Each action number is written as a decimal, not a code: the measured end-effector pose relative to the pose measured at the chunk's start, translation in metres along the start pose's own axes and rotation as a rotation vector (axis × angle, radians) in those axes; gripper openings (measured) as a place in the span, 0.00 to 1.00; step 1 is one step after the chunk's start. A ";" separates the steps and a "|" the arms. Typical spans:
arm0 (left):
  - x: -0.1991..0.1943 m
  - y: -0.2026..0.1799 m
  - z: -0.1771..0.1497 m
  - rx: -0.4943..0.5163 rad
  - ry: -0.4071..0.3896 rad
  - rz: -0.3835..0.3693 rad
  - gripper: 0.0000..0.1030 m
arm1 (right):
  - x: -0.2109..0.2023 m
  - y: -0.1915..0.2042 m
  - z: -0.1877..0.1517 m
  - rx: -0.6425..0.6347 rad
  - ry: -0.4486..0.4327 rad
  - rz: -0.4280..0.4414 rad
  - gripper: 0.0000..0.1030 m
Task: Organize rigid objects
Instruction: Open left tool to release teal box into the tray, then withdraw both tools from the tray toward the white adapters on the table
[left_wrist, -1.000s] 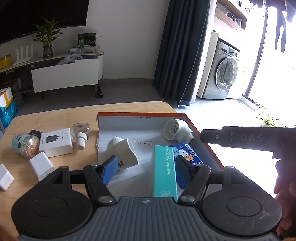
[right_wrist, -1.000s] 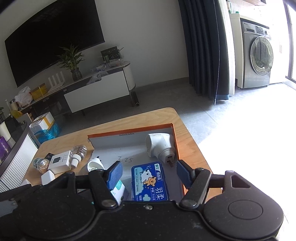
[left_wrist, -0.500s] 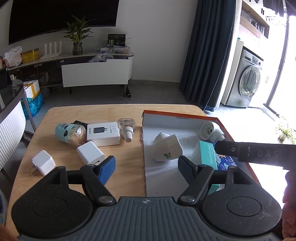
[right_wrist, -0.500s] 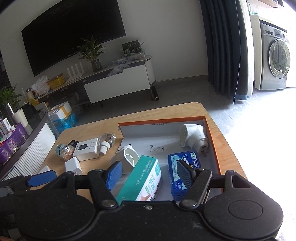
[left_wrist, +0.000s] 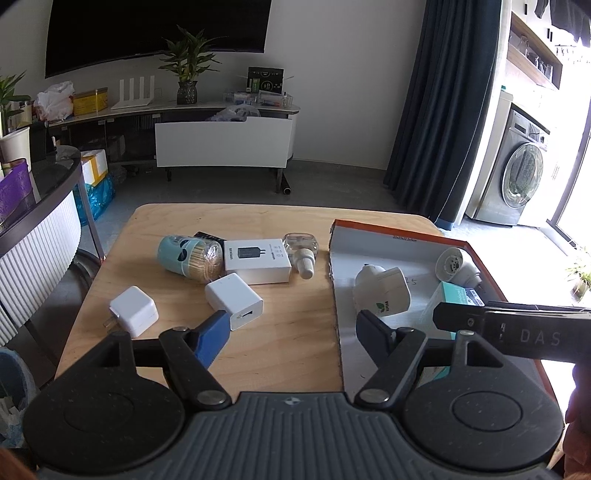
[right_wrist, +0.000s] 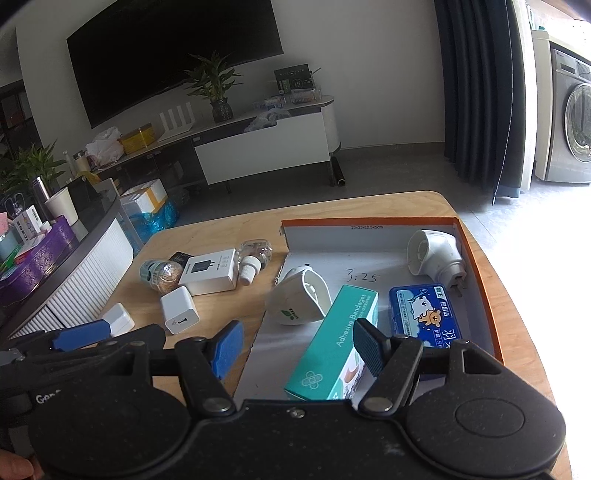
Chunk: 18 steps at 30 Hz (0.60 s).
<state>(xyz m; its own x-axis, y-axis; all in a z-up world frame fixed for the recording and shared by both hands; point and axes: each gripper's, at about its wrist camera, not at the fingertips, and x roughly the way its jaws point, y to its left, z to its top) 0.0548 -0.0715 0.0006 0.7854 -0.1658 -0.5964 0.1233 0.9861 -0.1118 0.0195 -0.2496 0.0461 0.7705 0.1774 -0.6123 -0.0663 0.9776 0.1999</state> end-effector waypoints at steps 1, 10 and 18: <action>0.000 0.002 0.000 -0.002 0.000 0.003 0.74 | 0.001 0.002 0.000 -0.003 0.002 0.004 0.77; -0.004 0.021 0.000 -0.017 -0.003 0.035 0.74 | 0.010 0.021 -0.003 -0.030 0.024 0.032 0.77; -0.004 0.033 0.000 -0.036 -0.003 0.051 0.74 | 0.016 0.037 -0.005 -0.063 0.036 0.058 0.77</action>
<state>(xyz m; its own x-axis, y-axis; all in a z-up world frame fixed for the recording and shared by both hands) 0.0560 -0.0381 -0.0007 0.7916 -0.1150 -0.6001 0.0612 0.9921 -0.1094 0.0265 -0.2098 0.0403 0.7407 0.2364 -0.6288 -0.1503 0.9706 0.1879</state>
